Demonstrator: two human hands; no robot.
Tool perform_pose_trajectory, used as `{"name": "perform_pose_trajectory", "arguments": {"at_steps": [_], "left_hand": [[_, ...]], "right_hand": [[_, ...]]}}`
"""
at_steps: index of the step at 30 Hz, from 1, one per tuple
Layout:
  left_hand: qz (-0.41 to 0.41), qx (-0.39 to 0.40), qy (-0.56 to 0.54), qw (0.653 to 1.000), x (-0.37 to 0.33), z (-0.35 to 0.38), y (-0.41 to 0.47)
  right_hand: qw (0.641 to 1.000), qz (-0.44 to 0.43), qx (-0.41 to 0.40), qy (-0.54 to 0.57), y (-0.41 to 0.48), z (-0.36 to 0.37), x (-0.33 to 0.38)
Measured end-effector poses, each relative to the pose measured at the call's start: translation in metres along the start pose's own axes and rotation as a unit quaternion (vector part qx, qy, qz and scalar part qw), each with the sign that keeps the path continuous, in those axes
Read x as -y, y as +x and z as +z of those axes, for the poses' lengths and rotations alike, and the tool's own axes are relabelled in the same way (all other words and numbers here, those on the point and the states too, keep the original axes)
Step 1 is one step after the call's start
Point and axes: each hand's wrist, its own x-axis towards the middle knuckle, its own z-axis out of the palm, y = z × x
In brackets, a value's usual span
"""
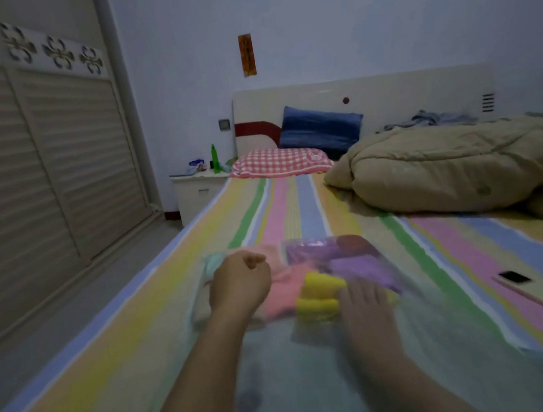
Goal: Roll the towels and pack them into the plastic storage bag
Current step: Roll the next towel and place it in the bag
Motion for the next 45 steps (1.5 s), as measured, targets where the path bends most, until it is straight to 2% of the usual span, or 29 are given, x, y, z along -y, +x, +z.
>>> {"name": "perform_pose_trajectory", "arguments": {"at_steps": [2, 5, 8, 12, 16, 20, 24, 27, 31, 33, 35, 37, 38, 41, 42, 44, 45], "left_hand": [[-0.012, 0.0, 0.04, 0.999, 0.019, 0.032, 0.041], [0.004, 0.03, 0.093, 0.995, 0.057, 0.074, 0.07], [0.046, 0.019, 0.162, 0.986, 0.095, 0.1, 0.073], [0.057, 0.009, 0.214, 0.975, 0.11, 0.115, 0.062], [0.08, 0.002, 0.184, 0.98, 0.108, 0.12, 0.058], [0.066, 0.013, 0.111, 0.992, 0.111, 0.116, 0.061], [0.053, 0.036, 0.077, 0.995, 0.113, 0.111, 0.061], [0.058, 0.029, 0.084, 0.994, 0.111, 0.11, 0.059], [0.046, 0.025, 0.075, 0.996, 0.107, 0.108, 0.058], [0.036, 0.034, 0.103, 0.993, 0.107, 0.106, 0.057], [0.027, 0.04, 0.146, 0.988, 0.107, 0.106, 0.058], [0.023, 0.04, 0.171, 0.984, 0.108, 0.108, 0.058], [0.021, 0.04, 0.178, 0.983, 0.109, 0.109, 0.058], [0.027, 0.039, 0.199, 0.979, 0.112, 0.108, 0.057], [0.036, 0.032, 0.207, 0.977, 0.114, 0.107, 0.055], [0.064, 0.019, 0.22, 0.973, 0.117, 0.103, 0.047], [0.075, 0.02, 0.23, 0.97, 0.12, 0.1, 0.041]], "right_hand": [[0.992, -0.091, -0.087, -0.017, 0.025, 0.017, 0.002], [0.98, -0.143, -0.129, -0.054, 0.07, 0.037, 0.003], [0.987, -0.13, -0.082, -0.056, 0.106, 0.055, 0.007], [0.986, -0.092, -0.098, -0.1, 0.136, 0.085, 0.007], [0.986, -0.04, -0.115, -0.11, 0.173, 0.112, 0.008], [0.989, -0.026, -0.099, -0.11, 0.182, 0.122, 0.006], [0.995, 0.033, -0.01, -0.092, 0.184, 0.128, 0.006], [0.987, -0.065, 0.037, -0.14, 0.184, 0.131, 0.01], [0.974, -0.083, 0.122, -0.173, 0.18, 0.14, 0.011], [0.98, -0.088, 0.125, -0.13, 0.182, 0.141, 0.01], [0.976, -0.095, 0.164, -0.111, 0.188, 0.144, 0.003], [0.972, -0.073, 0.218, -0.045, 0.189, 0.141, 0.002], [0.973, -0.079, 0.215, -0.027, 0.185, 0.135, 0.003], [0.989, -0.045, 0.137, -0.019, 0.155, 0.111, 0.007], [0.985, -0.041, 0.167, -0.023, 0.141, 0.099, 0.008], [0.975, -0.027, 0.217, 0.039, 0.104, 0.083, 0.003], [0.974, -0.01, 0.215, 0.068, 0.081, 0.067, 0.004]]}}
